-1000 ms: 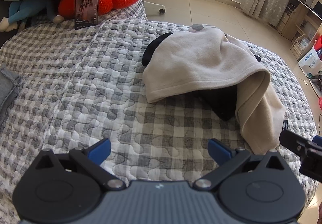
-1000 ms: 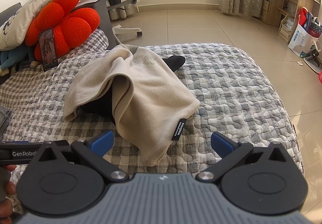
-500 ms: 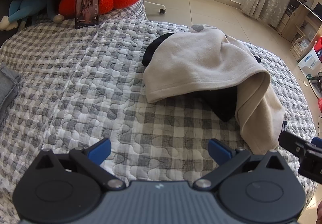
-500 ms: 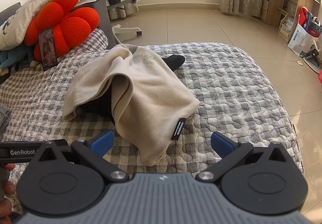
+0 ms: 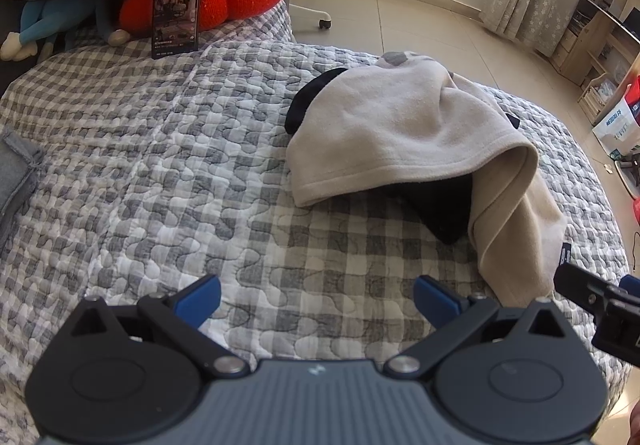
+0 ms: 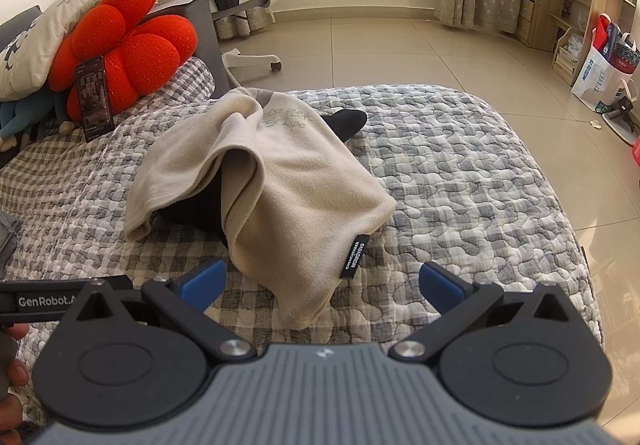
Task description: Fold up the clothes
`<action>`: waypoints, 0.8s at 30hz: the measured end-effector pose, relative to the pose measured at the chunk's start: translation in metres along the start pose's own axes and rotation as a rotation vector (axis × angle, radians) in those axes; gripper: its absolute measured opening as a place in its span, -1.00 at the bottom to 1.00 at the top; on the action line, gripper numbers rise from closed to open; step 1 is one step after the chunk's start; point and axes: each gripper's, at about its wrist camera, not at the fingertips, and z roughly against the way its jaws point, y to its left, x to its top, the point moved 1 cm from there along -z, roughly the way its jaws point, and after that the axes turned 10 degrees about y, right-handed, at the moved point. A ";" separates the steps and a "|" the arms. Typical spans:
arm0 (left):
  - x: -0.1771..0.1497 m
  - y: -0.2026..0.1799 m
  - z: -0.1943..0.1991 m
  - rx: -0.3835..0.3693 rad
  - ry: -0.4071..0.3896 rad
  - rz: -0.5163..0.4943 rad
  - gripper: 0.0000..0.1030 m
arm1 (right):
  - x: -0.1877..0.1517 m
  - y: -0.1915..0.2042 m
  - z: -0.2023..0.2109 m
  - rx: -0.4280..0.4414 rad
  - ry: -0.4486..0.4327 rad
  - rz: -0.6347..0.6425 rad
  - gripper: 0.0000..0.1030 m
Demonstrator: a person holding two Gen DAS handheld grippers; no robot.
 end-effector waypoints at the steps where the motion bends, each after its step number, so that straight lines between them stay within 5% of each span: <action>1: 0.000 0.000 0.000 0.003 -0.002 -0.002 0.99 | 0.000 0.000 0.000 0.000 0.000 0.001 1.00; 13: 0.007 0.003 -0.001 0.008 -0.029 -0.006 0.99 | 0.002 0.001 -0.001 -0.001 -0.010 -0.004 1.00; 24: 0.015 0.000 -0.005 0.041 -0.132 -0.074 0.99 | 0.010 0.002 -0.010 0.005 -0.014 -0.002 1.00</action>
